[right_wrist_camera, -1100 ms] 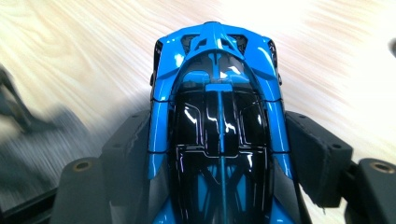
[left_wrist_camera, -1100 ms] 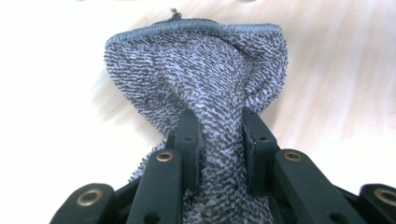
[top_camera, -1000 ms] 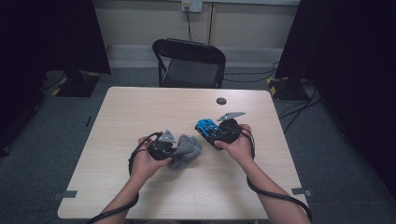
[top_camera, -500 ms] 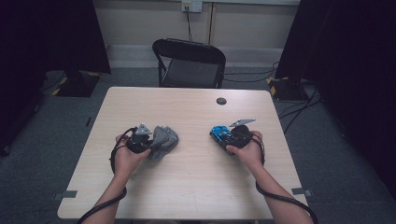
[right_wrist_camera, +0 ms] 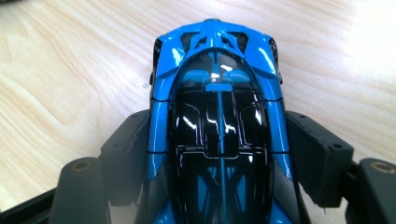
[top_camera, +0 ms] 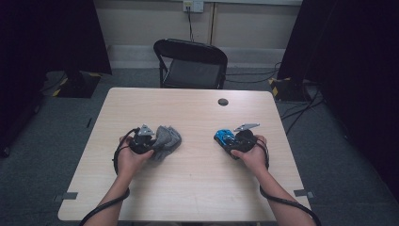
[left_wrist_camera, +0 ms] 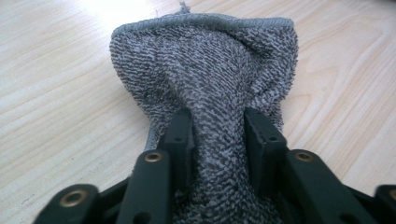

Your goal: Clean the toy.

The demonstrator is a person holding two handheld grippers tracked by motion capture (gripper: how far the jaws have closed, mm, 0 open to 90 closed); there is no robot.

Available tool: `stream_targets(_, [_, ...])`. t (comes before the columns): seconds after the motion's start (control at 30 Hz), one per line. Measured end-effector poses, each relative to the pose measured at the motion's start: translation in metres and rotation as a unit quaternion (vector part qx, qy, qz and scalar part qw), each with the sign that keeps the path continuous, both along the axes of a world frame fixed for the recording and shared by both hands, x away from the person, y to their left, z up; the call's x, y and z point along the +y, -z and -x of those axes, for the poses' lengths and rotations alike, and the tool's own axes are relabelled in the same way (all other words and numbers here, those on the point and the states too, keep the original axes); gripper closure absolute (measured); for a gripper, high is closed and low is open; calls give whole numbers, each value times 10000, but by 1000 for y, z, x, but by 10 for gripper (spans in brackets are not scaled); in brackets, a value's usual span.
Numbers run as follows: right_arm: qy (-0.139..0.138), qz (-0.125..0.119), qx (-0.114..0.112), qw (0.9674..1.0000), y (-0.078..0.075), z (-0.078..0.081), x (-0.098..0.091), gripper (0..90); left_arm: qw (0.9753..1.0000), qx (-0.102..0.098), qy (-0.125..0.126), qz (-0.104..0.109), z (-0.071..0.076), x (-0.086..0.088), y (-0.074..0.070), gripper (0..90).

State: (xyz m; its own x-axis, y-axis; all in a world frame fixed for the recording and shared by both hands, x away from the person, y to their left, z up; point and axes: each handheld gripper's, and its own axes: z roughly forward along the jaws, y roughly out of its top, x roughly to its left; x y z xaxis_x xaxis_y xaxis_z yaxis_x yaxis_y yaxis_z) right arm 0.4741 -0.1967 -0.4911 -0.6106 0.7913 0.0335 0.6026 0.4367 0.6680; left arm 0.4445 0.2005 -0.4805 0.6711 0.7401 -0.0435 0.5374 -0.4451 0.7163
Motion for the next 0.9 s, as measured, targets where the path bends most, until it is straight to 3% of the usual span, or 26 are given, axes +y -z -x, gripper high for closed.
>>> stream_targets(0.17, [-66,-65,-60,9999,2,1,-2,277,10000,-67,7,70,0,-1,-1,551])
stream_targets(0.3, [-117,-143,-81,9998,0,1,-4,222,9997,-192,-78,141,0,-1,-6,404])
stream_targets(0.4, [-107,-140,-278,9995,-5,2,-3,182,9995,-286,-38,95,0,0,-10,312])
stream_targets(0.6, [-324,-245,-270,9988,-20,8,0,159,9990,-378,12,252,8,-3,-24,248])
stream_targets(0.7, [-501,-203,-283,9981,-27,15,3,158,9985,-402,126,338,15,-5,-33,237])
stream_targets(0.83, [-771,-299,-296,9961,-36,28,9,153,9969,-401,296,614,27,-10,-41,224])
stream_targets(0.9, [-903,-266,-293,9951,-40,34,12,153,9964,-402,392,628,32,-14,-42,219])
